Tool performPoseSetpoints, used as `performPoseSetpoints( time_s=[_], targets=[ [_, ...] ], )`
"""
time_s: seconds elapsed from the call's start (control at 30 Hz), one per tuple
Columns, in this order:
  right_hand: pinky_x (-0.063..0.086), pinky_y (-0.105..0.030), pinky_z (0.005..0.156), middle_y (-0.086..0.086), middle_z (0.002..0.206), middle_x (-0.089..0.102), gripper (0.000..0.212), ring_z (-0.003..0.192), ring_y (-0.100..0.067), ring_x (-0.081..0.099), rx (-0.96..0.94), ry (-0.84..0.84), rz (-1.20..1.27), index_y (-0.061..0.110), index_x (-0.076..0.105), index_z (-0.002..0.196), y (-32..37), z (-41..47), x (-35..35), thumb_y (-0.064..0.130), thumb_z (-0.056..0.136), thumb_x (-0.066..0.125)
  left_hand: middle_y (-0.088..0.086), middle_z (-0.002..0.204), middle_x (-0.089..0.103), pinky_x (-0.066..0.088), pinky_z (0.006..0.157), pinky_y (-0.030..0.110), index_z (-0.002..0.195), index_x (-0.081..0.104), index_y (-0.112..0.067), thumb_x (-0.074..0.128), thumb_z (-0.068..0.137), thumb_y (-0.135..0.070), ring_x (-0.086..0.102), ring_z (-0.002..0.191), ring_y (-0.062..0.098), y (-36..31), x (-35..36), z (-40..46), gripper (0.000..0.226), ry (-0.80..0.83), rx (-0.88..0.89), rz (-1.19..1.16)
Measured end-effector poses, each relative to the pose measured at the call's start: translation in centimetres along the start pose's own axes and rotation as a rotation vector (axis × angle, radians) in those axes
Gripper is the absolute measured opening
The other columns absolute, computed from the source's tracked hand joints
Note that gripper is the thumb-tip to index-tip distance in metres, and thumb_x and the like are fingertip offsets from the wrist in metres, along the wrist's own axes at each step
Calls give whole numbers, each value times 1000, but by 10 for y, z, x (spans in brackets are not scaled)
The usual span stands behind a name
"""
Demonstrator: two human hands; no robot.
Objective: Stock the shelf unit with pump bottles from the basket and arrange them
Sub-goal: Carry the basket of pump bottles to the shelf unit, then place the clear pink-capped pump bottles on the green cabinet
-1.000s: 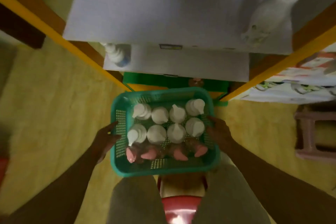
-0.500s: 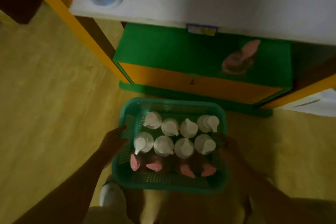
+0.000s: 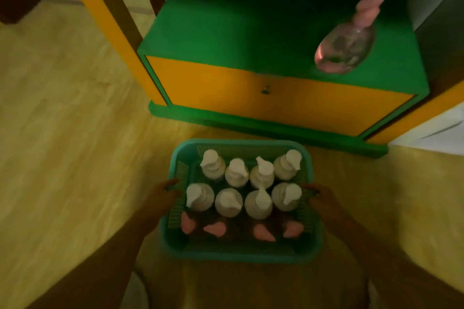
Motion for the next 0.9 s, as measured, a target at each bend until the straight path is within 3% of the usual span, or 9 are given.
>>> performPoseSetpoints(
  time_s=[0.2, 0.33, 0.43, 0.53, 0.6, 0.73, 0.83, 0.9],
  targets=[
    [52, -50, 89, -11, 119, 60, 30, 100, -28, 60, 40, 6, -14, 25, 58, 110, 2, 3, -3, 8, 88, 50, 13, 121, 58, 51, 91, 48, 129, 51, -19, 52, 92, -18, 60, 103, 31, -5, -3, 1, 37, -14, -52, -179],
    [54, -49, 86, -12, 116, 61, 31, 97, -28, 61, 35, 26, -6, 28, 58, 104, 6, 2, -1, 3, 89, 47, 9, 106, 64, 53, 75, 38, 122, 55, -18, 54, 91, -17, 64, 88, 23, -15, -3, 5, 30, 22, -43, -168],
    [55, -44, 81, -13, 117, 59, 32, 95, -27, 60, 7, 39, -7, 27, 57, 103, 9, 1, -3, 0, 90, 44, 11, 110, 64, 53, 84, 44, 126, 55, -14, 54, 91, -17, 64, 91, 25, -23, -10, 14, 35, 7, -21, -123],
    [50, -43, 87, -13, 121, 55, 24, 100, -27, 56, -20, 41, -92, 21, 57, 111, 15, 2, -2, 9, 92, 49, 12, 119, 60, 50, 91, 44, 129, 53, -14, 54, 92, -18, 61, 99, 27, -25, -9, 16, 38, 62, -38, -25],
    [48, -40, 89, -11, 116, 54, 24, 98, -23, 53, -34, 34, -160, 14, 57, 116, 25, -3, -2, 14, 94, 50, 5, 121, 57, 47, 86, 37, 130, 51, -16, 53, 92, -21, 58, 100, 20, -35, -13, 10, 38, 61, 17, 46],
    [47, -38, 85, -15, 117, 58, 22, 98, -27, 56, -196, -98, -200, 5, 61, 111, 59, -21, -25, 12, 92, 54, -3, 111, 55, 41, 77, 29, 122, 55, -23, 52, 92, -21, 53, 84, 6, -72, -36, -11, 30, -100, 206, 81],
    [41, -30, 80, -8, 117, 59, 23, 98, -19, 53, -258, -136, -150, 14, 60, 113, 79, -40, -40, 18, 91, 54, 2, 103, 65, 49, 74, 30, 98, 64, -27, 54, 92, -24, 62, 88, 15, -103, -34, -48, 12, -107, 368, 72],
    [40, -28, 81, -7, 116, 61, 22, 101, -19, 55, -308, -117, -150, 15, 61, 112, 92, -53, -47, 20, 92, 54, 5, 91, 67, 50, 76, 35, 89, 65, -23, 52, 93, -24, 64, 84, 21, -120, -18, -77, 13, -52, 433, 111]
  ],
)
Point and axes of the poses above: each hand's wrist, its own z-axis towards the middle knuckle, its own x-axis out of the palm, y = z × x, the point moved 10 cm from there along z, towards the middle knuckle
